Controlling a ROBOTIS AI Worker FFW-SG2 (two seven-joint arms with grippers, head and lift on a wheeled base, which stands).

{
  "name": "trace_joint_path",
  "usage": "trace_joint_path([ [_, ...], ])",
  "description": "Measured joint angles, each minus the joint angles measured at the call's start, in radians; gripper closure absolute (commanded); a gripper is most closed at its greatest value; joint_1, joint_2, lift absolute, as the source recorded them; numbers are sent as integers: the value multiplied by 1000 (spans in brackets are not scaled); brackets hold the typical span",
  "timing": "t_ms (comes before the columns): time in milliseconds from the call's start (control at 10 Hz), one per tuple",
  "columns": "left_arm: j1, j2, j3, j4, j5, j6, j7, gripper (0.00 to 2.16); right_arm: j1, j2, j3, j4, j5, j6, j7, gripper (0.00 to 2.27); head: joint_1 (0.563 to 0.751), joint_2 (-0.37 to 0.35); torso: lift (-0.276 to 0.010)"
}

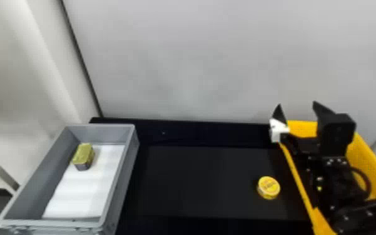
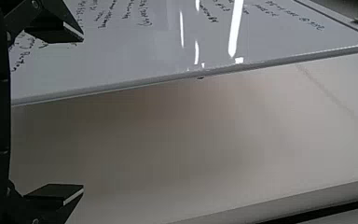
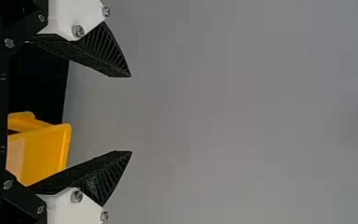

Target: Pick up the round yellow can and place it in the yellow rectangular box

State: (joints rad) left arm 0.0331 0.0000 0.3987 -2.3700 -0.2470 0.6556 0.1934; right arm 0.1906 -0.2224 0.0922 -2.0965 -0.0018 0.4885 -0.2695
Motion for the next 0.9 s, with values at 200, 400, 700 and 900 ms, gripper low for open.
trace_joint_path([
  [200, 0, 0, -1, 0, 0, -1, 0, 137, 17, -6, 31, 22, 2, 16, 1, 275, 694, 14, -68],
  [400, 1, 0, 0, 0, 0, -3, 0, 137, 36, -7, 63, 65, 15, 12, -7, 280, 694, 14, -68],
  [700, 2, 0, 6, 0, 0, -9, 0, 137, 63, -6, 100, 116, 5, 26, -60, 292, 694, 14, -68],
  [900, 2, 0, 9, 0, -3, -13, -3, 136, 84, -7, 119, 142, -19, 34, -108, 309, 694, 14, -68],
])
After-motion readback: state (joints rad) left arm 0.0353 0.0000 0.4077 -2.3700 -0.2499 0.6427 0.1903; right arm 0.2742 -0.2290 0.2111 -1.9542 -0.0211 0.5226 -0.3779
